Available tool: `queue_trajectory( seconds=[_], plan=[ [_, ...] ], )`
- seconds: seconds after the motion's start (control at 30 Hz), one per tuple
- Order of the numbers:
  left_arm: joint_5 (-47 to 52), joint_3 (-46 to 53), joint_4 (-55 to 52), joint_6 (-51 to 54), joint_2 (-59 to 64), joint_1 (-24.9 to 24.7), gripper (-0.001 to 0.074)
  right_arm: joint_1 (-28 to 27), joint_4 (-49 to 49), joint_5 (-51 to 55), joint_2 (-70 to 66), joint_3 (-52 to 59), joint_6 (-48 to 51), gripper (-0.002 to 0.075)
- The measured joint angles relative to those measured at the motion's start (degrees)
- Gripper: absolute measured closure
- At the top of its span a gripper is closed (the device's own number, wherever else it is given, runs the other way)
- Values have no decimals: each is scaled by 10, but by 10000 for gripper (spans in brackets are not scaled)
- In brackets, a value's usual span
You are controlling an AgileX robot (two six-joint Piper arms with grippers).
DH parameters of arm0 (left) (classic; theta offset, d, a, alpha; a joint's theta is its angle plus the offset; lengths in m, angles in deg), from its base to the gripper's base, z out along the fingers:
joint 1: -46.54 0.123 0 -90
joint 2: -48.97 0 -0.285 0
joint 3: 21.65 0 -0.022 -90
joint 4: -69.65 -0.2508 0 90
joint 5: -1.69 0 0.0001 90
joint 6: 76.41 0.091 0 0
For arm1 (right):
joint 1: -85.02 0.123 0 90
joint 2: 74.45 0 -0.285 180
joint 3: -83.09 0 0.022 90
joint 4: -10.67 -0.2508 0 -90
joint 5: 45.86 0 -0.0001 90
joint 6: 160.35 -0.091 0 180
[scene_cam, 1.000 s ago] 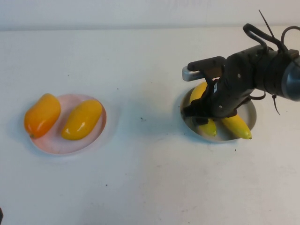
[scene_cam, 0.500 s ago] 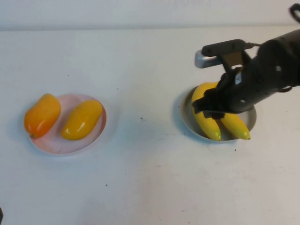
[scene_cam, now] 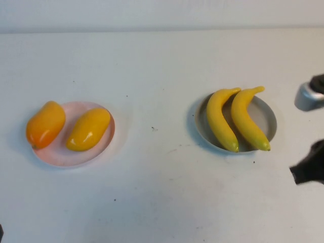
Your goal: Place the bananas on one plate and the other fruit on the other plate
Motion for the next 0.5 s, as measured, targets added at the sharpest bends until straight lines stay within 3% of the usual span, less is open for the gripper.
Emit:
queue_trajectory(
  seconds=[0.23, 0.5],
  plan=[
    [0, 0, 0, 0, 0, 0, 738, 0, -15, 106, 88, 29, -1, 741],
    [0, 0, 0, 0, 0, 0, 738, 0, 9, -15, 172, 139, -1, 741]
  ],
)
